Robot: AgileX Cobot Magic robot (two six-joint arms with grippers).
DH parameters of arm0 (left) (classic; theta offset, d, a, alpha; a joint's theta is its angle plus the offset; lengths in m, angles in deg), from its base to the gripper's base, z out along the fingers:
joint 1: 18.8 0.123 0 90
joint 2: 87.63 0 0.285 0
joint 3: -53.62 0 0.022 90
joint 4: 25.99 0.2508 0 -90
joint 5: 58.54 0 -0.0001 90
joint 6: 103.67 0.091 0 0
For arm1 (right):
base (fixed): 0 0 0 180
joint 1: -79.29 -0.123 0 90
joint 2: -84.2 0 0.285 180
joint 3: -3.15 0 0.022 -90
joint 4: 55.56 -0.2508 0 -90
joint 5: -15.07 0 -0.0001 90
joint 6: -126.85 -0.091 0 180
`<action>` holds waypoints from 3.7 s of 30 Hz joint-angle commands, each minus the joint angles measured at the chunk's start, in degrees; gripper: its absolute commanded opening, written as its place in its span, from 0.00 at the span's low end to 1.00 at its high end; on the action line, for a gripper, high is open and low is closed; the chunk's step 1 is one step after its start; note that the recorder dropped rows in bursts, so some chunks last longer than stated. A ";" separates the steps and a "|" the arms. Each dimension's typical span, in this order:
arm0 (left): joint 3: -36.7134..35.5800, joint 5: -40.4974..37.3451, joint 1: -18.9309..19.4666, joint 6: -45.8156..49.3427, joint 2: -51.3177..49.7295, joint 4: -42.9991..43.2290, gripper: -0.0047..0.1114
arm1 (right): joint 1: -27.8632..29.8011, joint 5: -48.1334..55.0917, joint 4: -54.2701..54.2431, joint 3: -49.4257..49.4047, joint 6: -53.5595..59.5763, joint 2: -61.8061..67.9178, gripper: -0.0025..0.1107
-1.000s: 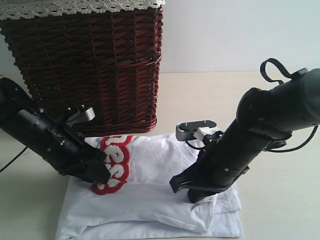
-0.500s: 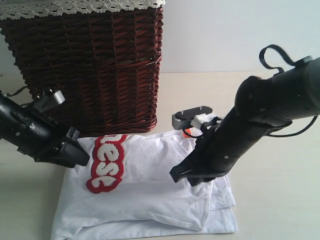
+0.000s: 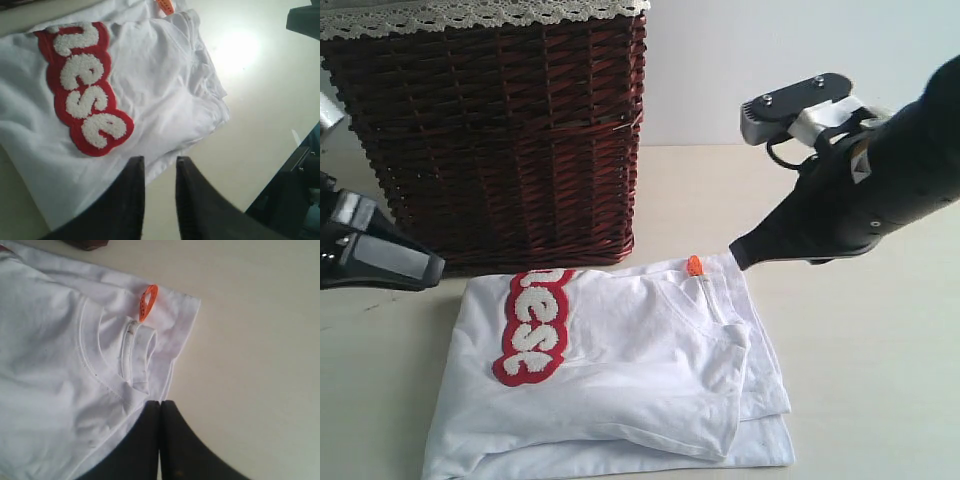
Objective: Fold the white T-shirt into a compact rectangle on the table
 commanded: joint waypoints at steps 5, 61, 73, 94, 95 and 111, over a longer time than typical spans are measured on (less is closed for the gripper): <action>-6.47 0.25 0.15 -0.07 18.49 2.62 0.04 | -0.03 7.94 4.84 -7.76 0.41 -15.09 0.02; -26.85 34.50 0.15 0.18 52.96 6.80 0.04 | -0.03 5.52 7.25 -27.11 -3.35 -61.82 0.02; -27.46 35.53 0.15 -10.12 57.34 13.96 0.04 | -0.03 5.52 7.25 -27.11 -3.35 -61.82 0.02; -46.88 46.29 0.15 -54.06 79.68 54.94 0.04 | -0.03 5.65 7.27 -27.11 -3.35 -61.82 0.02; -46.88 44.99 0.15 -54.06 79.68 55.51 0.04 | -0.03 5.65 7.27 -27.11 -3.35 -61.82 0.02; -46.88 39.27 0.15 -53.76 79.68 58.32 0.04 | -0.03 5.55 7.12 -27.11 -3.35 -61.82 0.02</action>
